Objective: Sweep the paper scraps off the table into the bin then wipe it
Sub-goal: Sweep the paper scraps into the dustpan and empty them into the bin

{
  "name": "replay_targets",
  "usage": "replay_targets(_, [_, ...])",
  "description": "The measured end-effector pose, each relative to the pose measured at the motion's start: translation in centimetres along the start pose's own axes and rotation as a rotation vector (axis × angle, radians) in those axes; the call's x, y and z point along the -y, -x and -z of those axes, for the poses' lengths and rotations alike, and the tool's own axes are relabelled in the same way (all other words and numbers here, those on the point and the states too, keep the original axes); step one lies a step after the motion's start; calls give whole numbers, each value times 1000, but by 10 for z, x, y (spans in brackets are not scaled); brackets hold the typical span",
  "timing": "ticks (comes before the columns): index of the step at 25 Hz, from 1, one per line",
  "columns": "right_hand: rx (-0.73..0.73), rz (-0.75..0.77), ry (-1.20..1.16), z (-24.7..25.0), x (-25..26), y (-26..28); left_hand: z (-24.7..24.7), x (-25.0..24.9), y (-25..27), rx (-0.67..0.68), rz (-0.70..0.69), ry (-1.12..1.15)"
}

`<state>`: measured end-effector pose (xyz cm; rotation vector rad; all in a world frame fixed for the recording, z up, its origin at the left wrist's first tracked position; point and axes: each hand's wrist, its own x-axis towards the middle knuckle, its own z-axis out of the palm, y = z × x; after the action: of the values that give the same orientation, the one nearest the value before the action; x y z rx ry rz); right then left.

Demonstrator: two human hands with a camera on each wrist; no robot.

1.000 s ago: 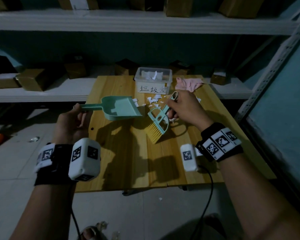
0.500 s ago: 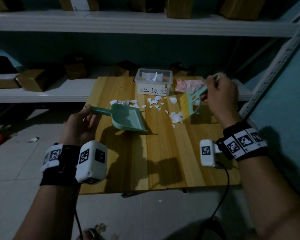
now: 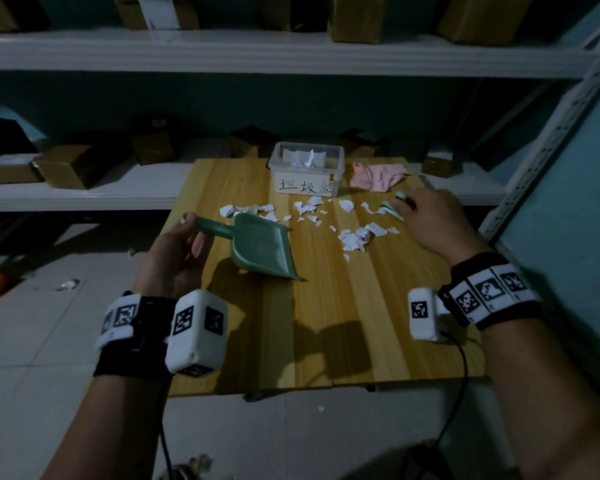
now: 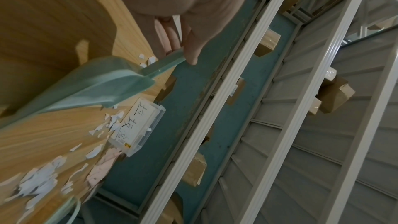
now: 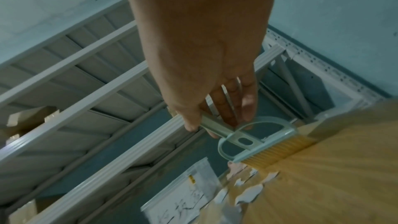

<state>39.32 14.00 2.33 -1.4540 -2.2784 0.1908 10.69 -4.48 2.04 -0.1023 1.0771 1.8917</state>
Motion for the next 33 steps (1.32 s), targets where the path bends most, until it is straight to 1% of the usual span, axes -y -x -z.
replay_targets(1, [32,2,-3,-2,4,0,-1,2,-1,-1,-10,5])
replay_targets(3, [49,26,-5,-6,12,2,-2,8,-1,9,-21,23])
replay_targets(9, [-13,120,-55,-11,48,5,-10,26,-5,10,-26,13])
replay_targets(14, [27,198,13,-19,65,6,-19,41,-1,64,-26,-14])
replay_targets(17, [9,229,-29,-21,73,9,-24,48,0,67,-18,-24])
replay_targets(19, [18,245,-112,-24,75,9,-26,52,0,69,-1,-23])
replay_targets(22, [14,220,-231,-24,75,7,-26,58,-2,40,-19,-5])
replay_targets(26, [-1,78,-397,-23,72,9,-25,60,-5,10,-43,-14])
replay_targets(29, [-58,52,-497,-19,68,12,-23,59,-7,-14,-26,-8])
replay_targets(31, [-84,45,-597,-16,68,14,-22,60,-6,1,-4,-4])
replay_targets(33, [-145,3,-651,-13,66,15,-23,59,-5,-10,10,-19])
